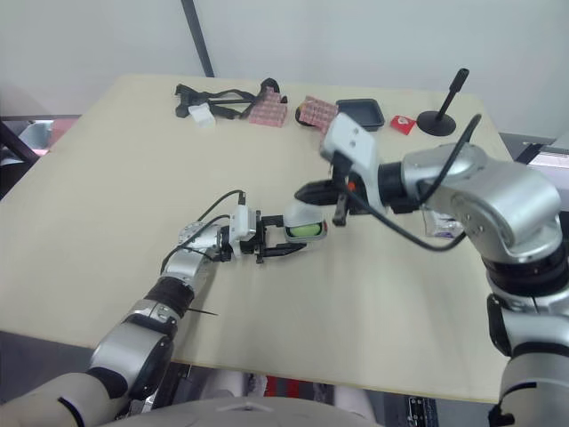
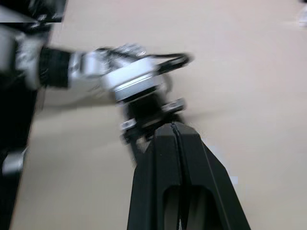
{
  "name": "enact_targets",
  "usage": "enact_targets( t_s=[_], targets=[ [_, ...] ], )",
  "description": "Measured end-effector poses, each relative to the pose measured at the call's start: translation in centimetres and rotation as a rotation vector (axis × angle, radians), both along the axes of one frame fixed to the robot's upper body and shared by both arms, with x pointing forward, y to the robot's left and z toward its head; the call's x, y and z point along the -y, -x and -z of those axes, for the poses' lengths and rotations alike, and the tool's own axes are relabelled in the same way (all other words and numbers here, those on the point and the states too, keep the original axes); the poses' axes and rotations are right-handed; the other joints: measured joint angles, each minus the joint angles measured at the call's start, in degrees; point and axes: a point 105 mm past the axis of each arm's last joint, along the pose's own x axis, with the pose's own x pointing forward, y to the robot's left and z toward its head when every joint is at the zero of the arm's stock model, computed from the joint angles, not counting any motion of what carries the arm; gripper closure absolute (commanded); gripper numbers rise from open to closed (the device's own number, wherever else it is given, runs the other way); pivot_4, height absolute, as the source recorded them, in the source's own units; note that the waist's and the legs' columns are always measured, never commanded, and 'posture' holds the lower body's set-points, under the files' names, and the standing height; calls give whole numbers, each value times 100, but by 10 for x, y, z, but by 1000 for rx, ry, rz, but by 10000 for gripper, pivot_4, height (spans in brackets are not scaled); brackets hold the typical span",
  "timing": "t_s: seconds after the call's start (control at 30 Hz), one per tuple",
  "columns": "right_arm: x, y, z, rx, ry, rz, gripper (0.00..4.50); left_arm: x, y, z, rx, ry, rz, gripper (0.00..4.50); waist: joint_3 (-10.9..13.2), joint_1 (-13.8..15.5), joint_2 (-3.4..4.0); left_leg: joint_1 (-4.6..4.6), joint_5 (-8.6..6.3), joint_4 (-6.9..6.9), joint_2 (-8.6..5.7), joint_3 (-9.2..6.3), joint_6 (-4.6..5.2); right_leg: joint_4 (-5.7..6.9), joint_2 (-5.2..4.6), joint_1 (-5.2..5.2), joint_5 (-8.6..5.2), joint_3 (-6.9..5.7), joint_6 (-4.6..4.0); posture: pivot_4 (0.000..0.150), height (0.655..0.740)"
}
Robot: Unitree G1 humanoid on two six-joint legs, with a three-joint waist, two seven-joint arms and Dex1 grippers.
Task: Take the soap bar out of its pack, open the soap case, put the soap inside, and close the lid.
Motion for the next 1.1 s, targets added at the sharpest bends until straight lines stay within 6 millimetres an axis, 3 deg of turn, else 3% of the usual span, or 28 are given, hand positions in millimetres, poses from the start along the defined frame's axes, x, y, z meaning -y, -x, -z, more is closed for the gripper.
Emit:
enact_targets(
  t_s=[0.2, 0.4, 0.63, 0.83, 1.1],
  targets=[
    [-5, -30, -3, -58, 0, 81, 44688, 0, 0, -1, 6, -2, 0, 25633, 0, 10, 0, -2, -1, -2, -1, 0, 0, -4, 22, 0, 0, 1, 0, 1500, 7400],
    [-7, -53, 22, -50, 91, 138, 44688, 1, 0, -1, 19, -4, -2, 25633, 1, 15, 1, -4, -1, -2, 0, 0, 0, -3, 16, -1, 0, 0, 0, 1500, 7400],
    [-8, -53, 7, -58, 19, 107, 23206, 0, 0, -1, 21, -6, -4, 25633, 1, 10, 0, -2, -1, -1, 2, 0, 1, -2, 4, -1, 0, 1, 0, 1500, 7400],
    [2, -53, 5, -214, -53, 78, 3638, 0, 0, -1, 26, -9, -1, 25633, 1, 10, 1, -3, -1, -1, 1, 0, 1, -1, 8, -1, 0, 1, 0, 1500, 7400],
    [7, -61, 21, -511, -158, 76, 3638, 0, 0, -1, 31, -13, 2, 25633, 1, 9, 1, -3, -1, 2, 1, 0, 1, 4, 14, -3, 0, 0, -1, 1500, 7400]
  ],
)
